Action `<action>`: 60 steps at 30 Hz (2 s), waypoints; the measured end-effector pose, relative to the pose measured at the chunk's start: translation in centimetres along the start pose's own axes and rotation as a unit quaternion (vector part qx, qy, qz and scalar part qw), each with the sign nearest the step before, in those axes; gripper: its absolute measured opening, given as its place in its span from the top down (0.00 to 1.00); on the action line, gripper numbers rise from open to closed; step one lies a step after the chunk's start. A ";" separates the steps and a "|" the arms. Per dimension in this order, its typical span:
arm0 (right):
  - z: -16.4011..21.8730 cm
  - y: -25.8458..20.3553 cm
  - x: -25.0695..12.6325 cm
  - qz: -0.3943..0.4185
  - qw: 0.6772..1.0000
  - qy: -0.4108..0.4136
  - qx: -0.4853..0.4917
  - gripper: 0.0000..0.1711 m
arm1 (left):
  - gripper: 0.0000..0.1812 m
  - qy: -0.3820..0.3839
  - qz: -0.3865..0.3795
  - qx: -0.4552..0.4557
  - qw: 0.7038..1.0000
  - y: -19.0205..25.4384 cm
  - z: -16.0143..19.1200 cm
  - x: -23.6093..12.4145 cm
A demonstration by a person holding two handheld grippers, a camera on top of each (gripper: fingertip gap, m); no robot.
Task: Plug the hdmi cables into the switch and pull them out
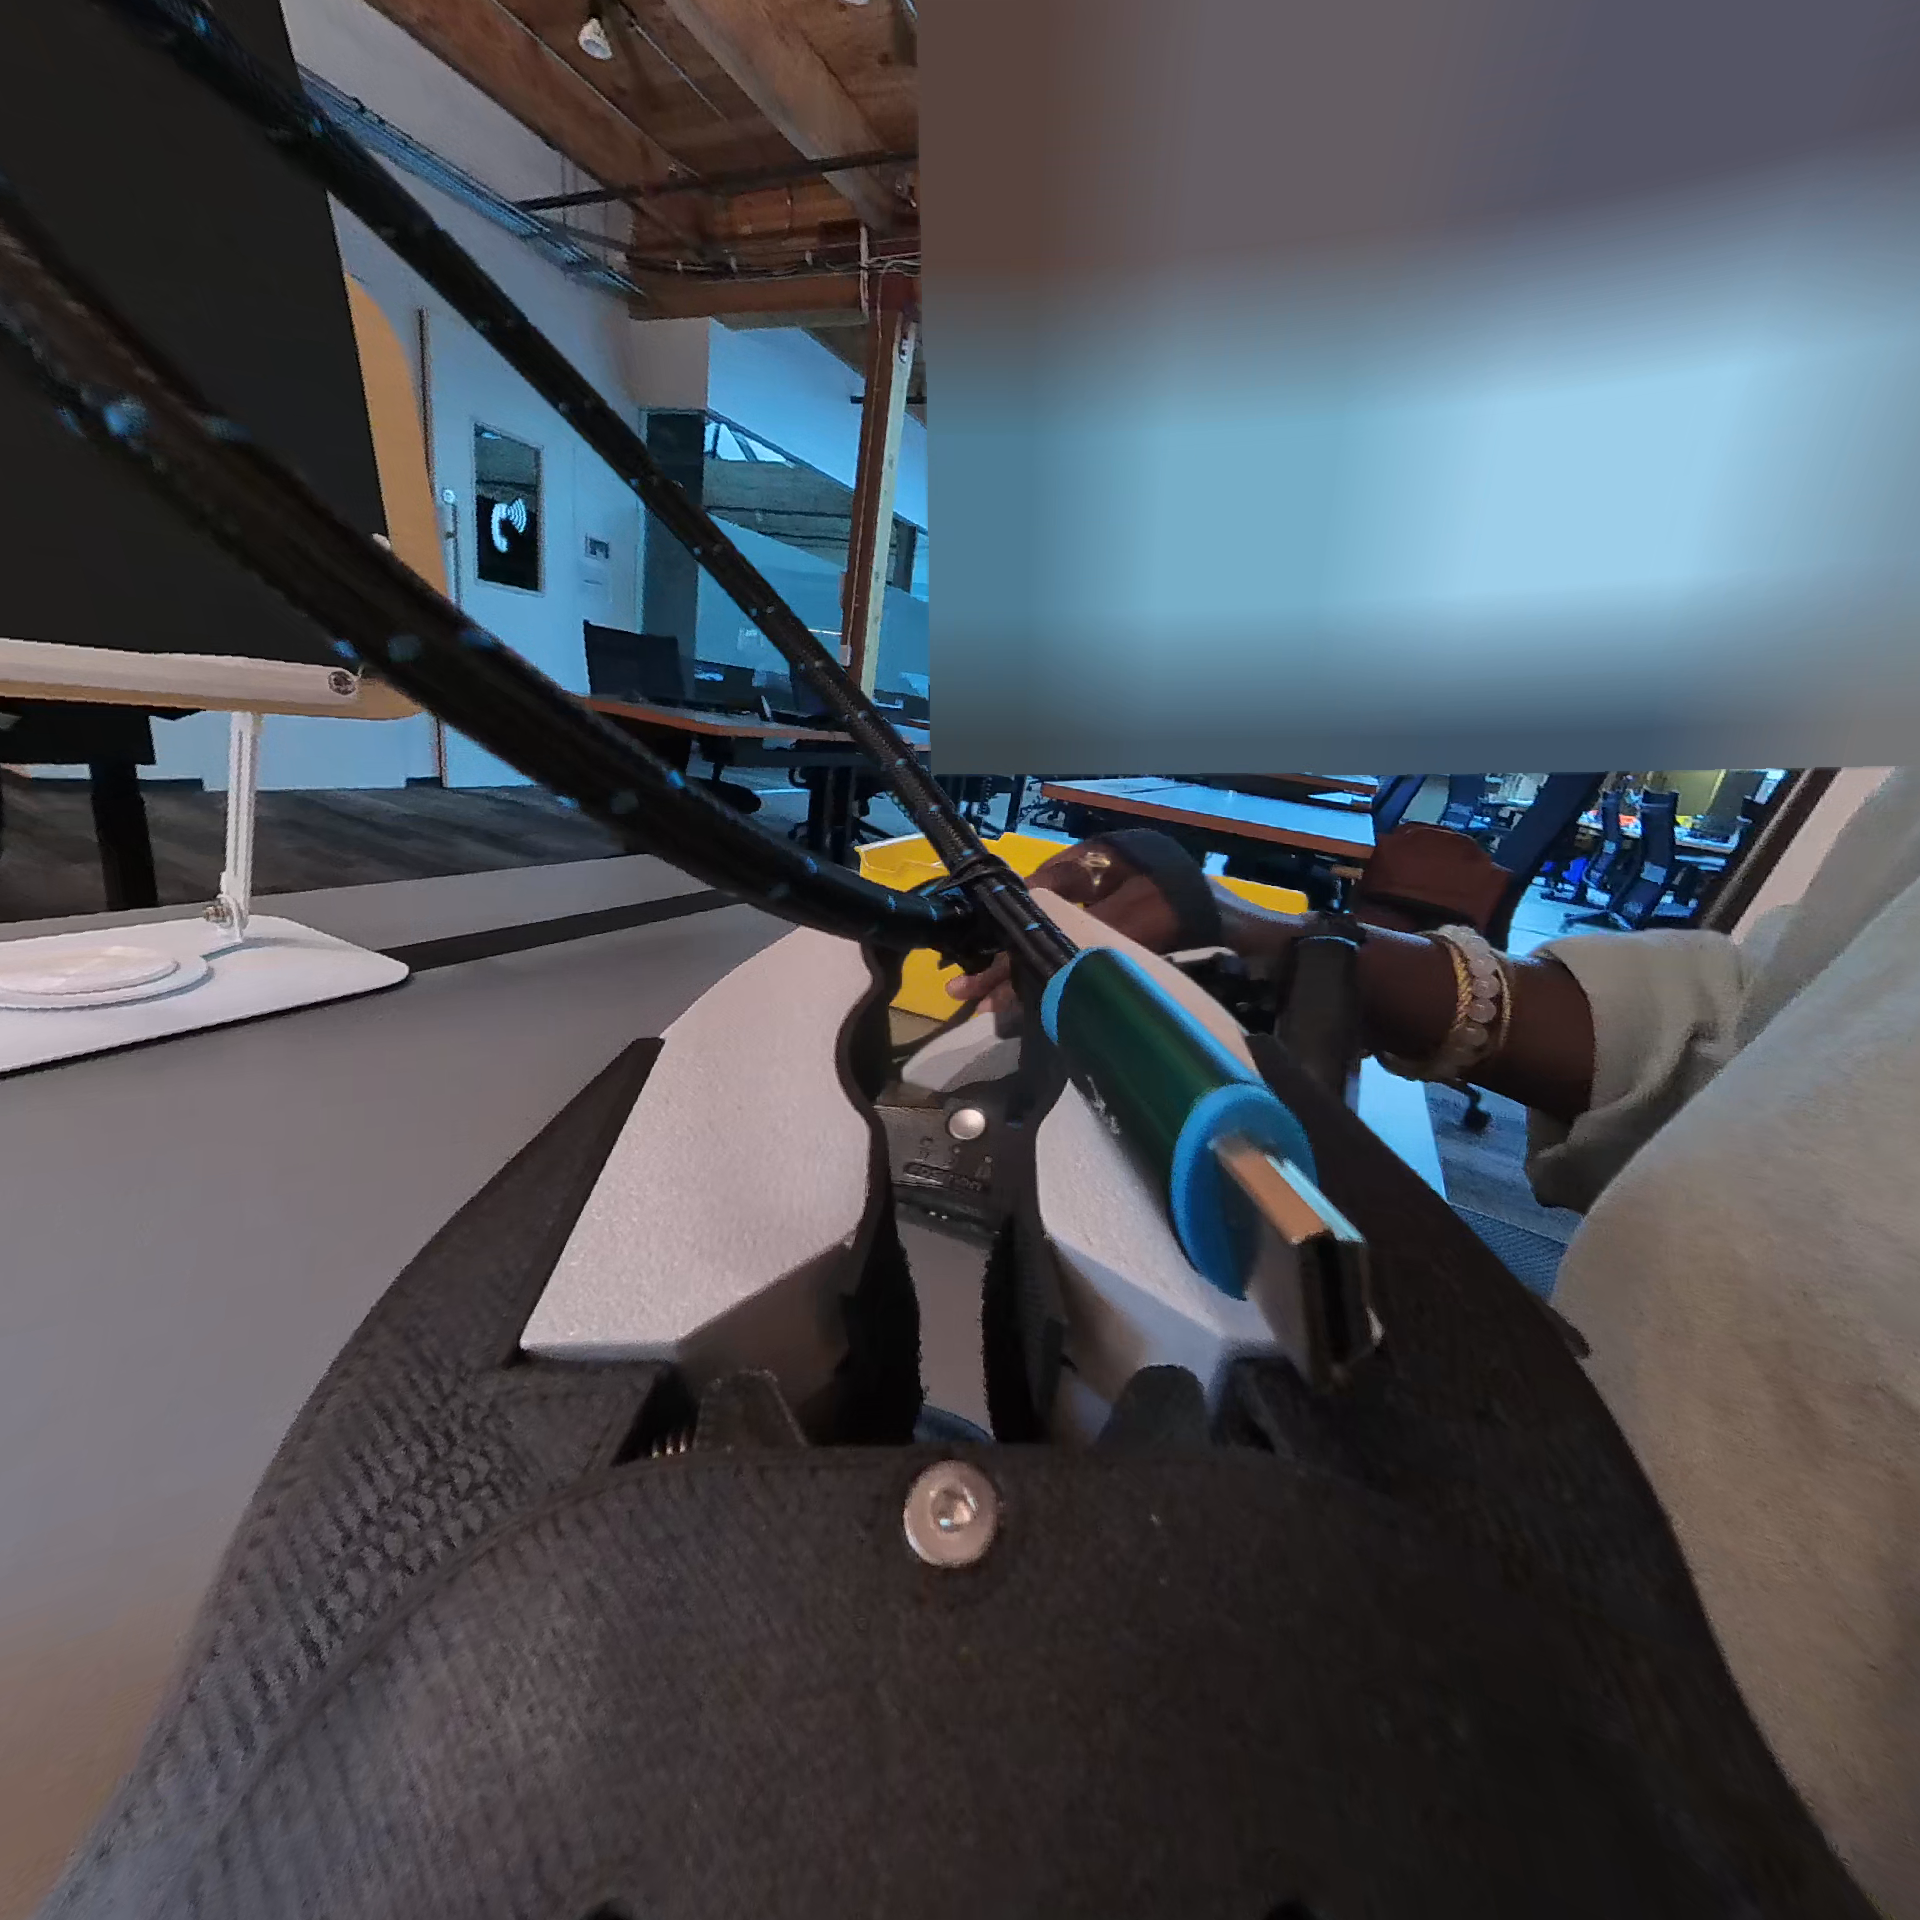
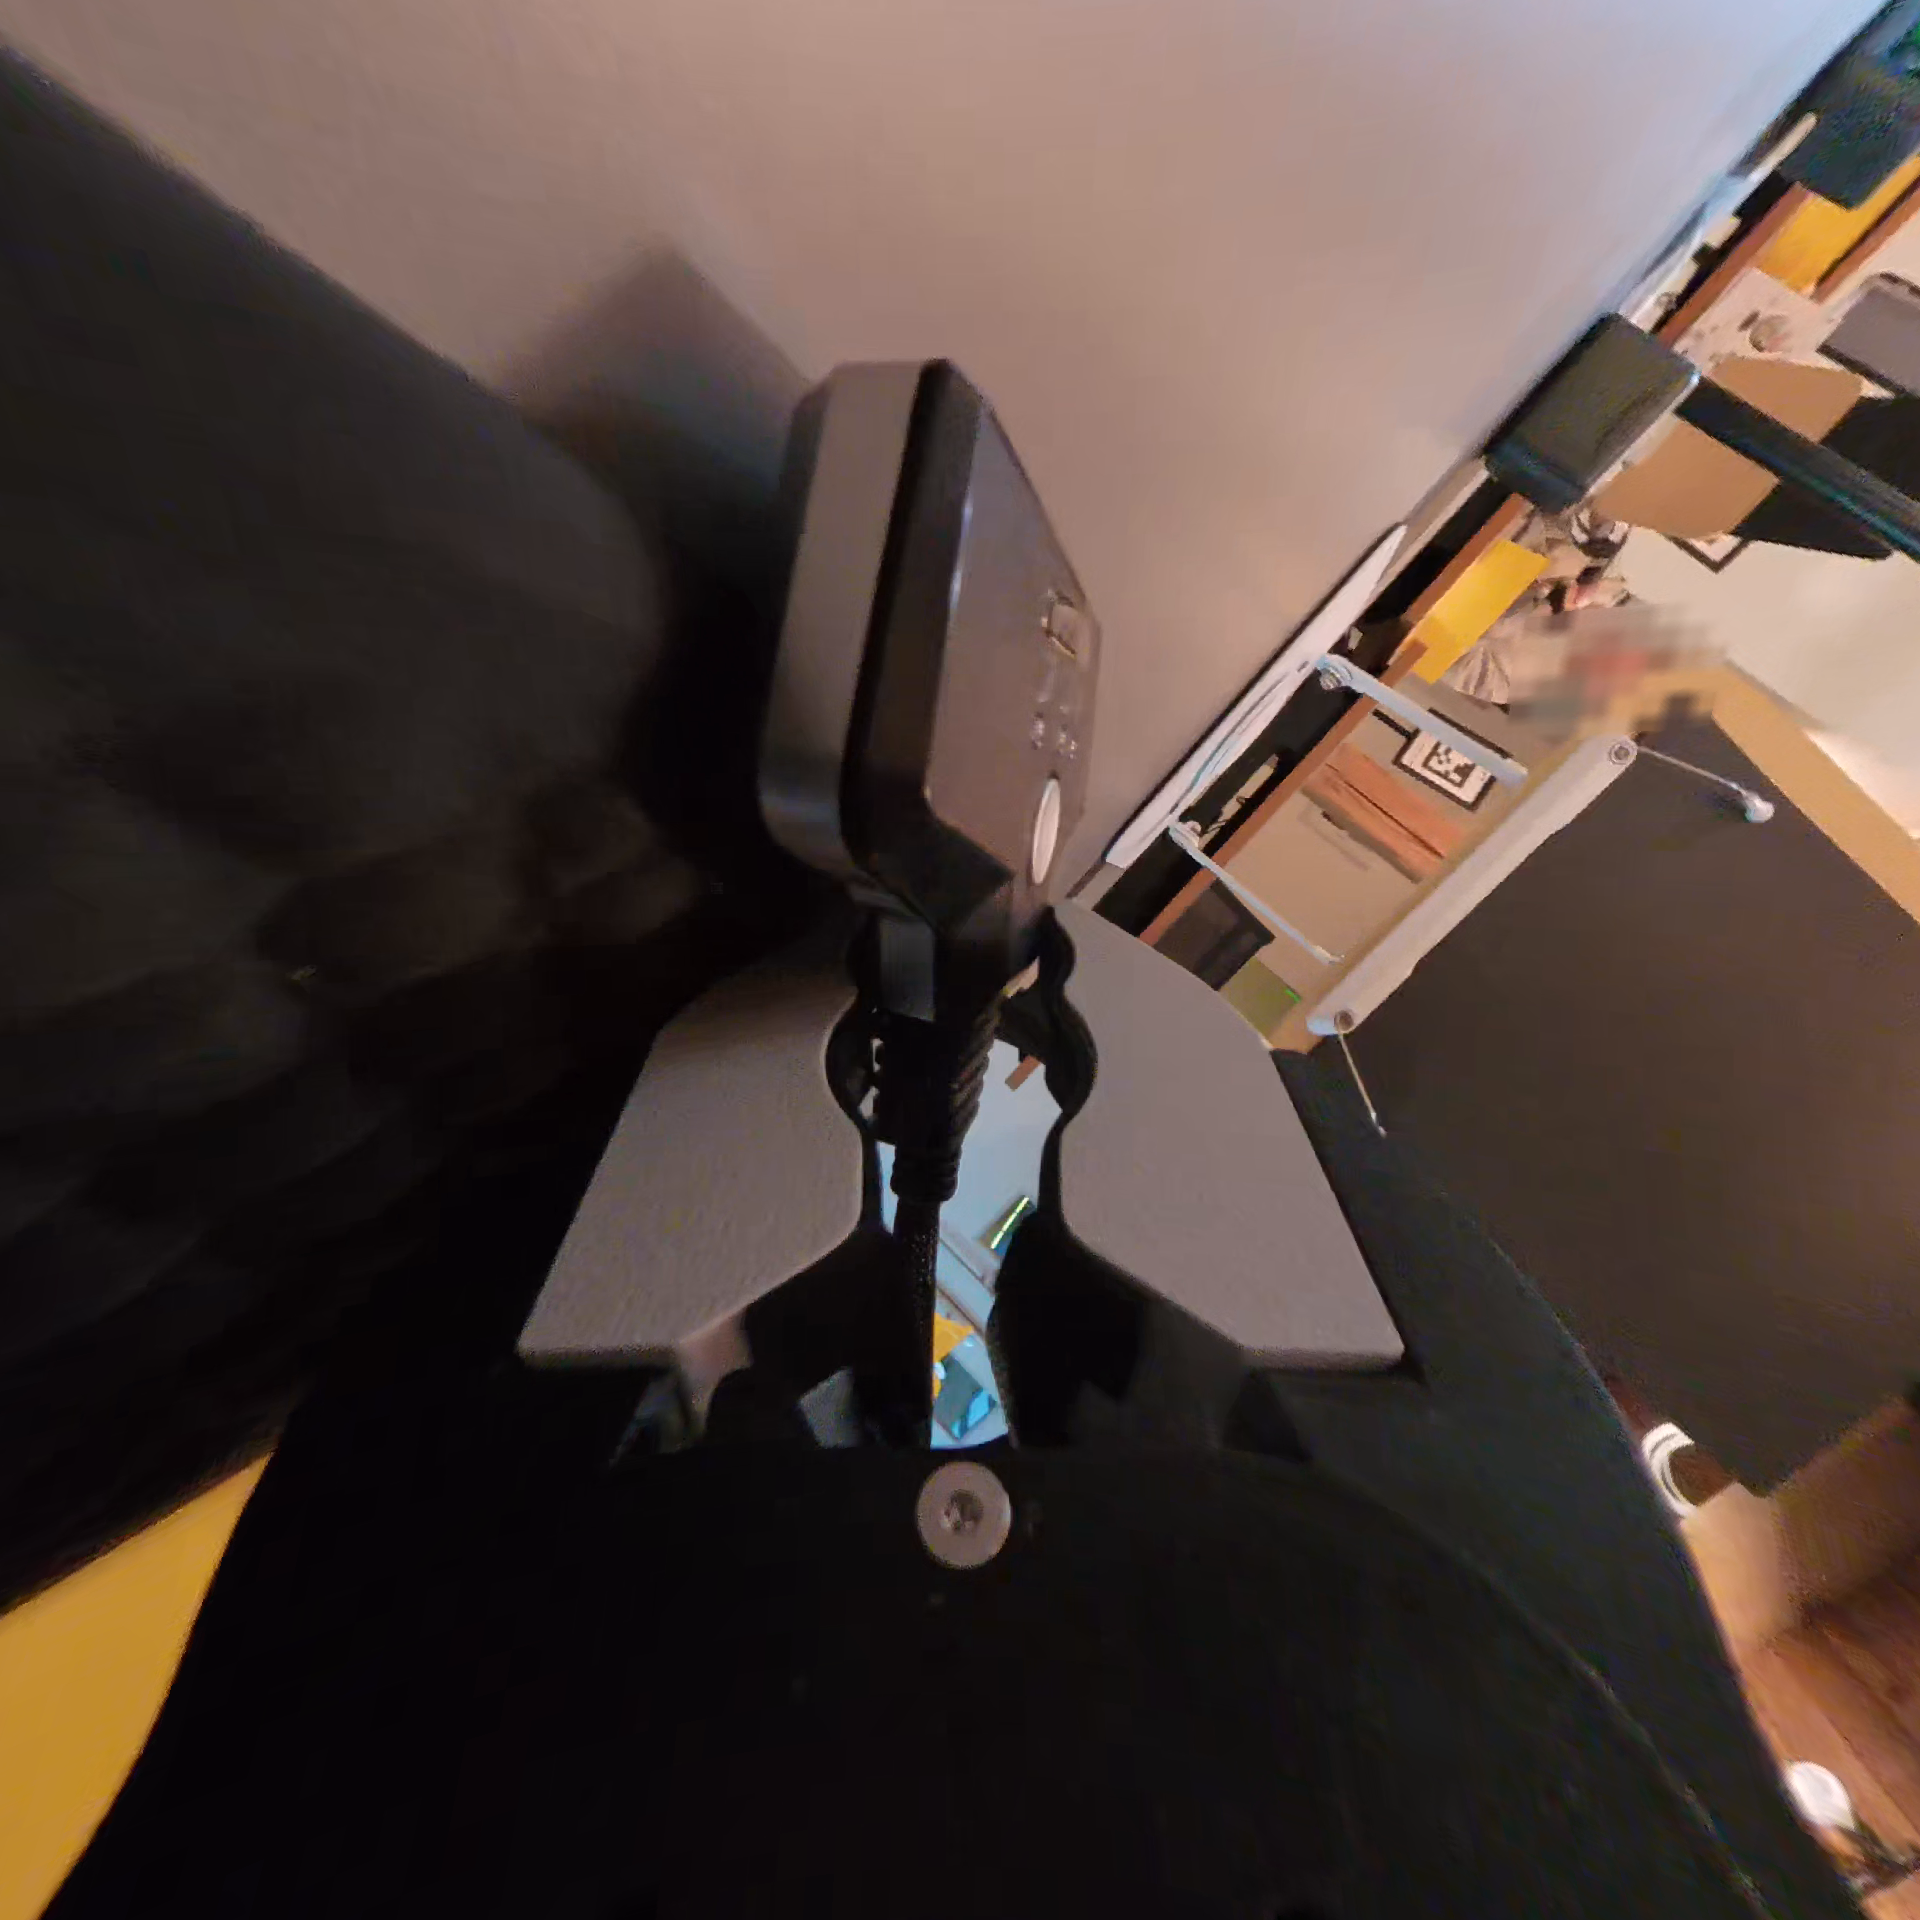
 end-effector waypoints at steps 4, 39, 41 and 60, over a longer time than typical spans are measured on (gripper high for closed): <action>-0.4 0.9 0.9 0.000 0.997 0.013 0.074 0.84 | 0.89 0.009 0.000 -0.006 1.000 -0.2 0.0 -0.3; -2.7 9.1 -3.4 0.115 0.868 0.130 0.465 0.85 | 0.89 -0.090 0.079 -0.019 0.993 3.7 1.9 3.4; -2.7 9.0 -3.3 0.113 0.870 0.128 0.462 0.85 | 0.89 -0.099 0.076 -0.010 0.992 3.7 2.0 3.4; -3.0 8.7 -3.0 0.099 0.885 0.115 0.440 0.85 | 0.89 -0.132 0.065 0.038 0.988 3.5 2.5 3.3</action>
Point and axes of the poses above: each gripper's, where its closed fingertips meet, x out along the fingers, z out of its underside, y = z × x across the jaws, the point moved 2 cm from there along -x, back along the fingers, and after that the axes turned 15 degrees about z, right-handed, at the moved point
